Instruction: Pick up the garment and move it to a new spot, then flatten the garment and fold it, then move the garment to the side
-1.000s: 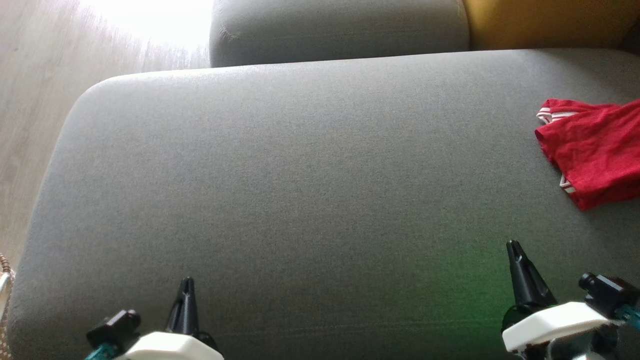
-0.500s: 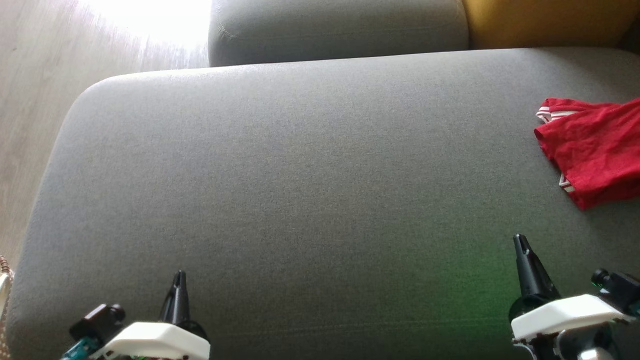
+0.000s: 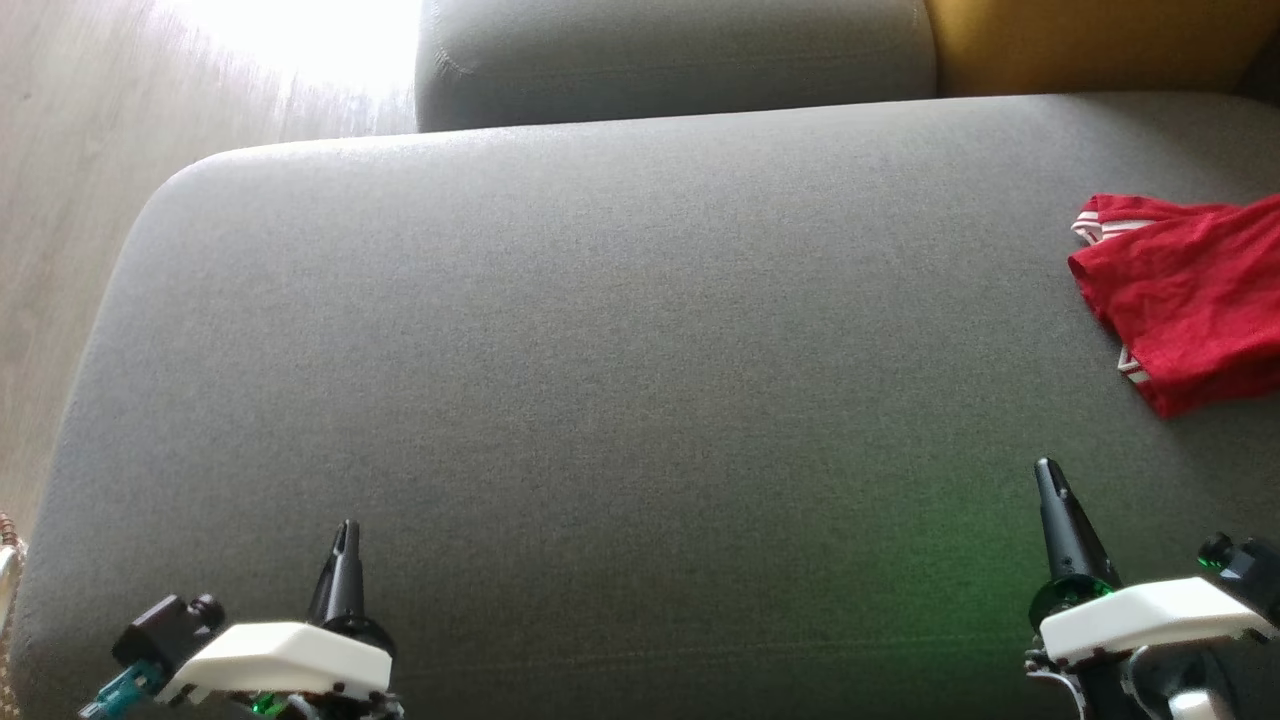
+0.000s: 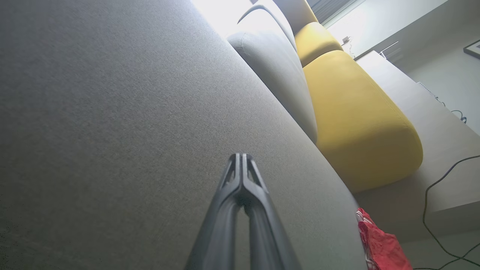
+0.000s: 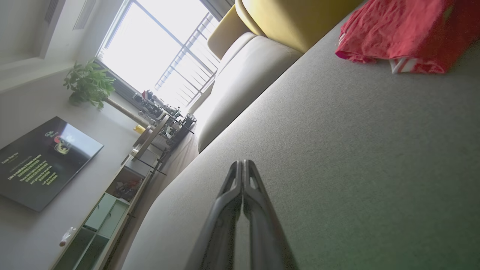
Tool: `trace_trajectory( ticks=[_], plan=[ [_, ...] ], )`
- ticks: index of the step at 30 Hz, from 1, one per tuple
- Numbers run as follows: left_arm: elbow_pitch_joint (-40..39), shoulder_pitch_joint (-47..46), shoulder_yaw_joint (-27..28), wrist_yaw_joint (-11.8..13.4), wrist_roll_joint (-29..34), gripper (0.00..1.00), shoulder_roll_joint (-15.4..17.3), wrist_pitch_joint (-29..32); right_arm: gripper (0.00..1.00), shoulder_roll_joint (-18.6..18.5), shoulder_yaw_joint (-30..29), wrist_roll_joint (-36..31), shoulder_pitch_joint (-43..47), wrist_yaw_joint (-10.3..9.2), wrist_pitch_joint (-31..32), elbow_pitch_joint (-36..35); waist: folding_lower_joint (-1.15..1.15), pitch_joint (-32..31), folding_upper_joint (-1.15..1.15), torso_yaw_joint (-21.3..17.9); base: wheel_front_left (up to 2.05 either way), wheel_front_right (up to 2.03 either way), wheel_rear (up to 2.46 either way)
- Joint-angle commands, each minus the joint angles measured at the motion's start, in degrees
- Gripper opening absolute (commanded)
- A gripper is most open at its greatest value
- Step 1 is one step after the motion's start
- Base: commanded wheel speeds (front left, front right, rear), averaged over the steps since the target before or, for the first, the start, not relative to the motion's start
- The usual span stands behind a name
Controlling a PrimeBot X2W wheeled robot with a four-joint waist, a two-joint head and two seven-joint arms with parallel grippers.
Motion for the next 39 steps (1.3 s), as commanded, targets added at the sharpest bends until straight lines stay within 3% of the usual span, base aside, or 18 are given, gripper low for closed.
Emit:
trace_trajectory(
  ticks=[1, 39],
  plan=[
    [-1.3, -3.1, 1.7, -0.6, -1.8, 0.0, 0.8, 0.4, 0.0, -0.1, 0.3, 2.1, -3.1, -0.01, 0.4, -1.6, 0.0, 0.0, 0.0, 0.0, 0.0, 0.0, 0.0],
    [1.9, -8.1, 8.1, -5.5, -24.6, 0.0, 0.8, 6.4, 0.0, -0.1, -0.7, 27.0, -5.8, -0.02, 6.4, -0.7, 0.0, 0.3, 0.0, -0.4, 0.0, 0.0, 0.0]
  ],
)
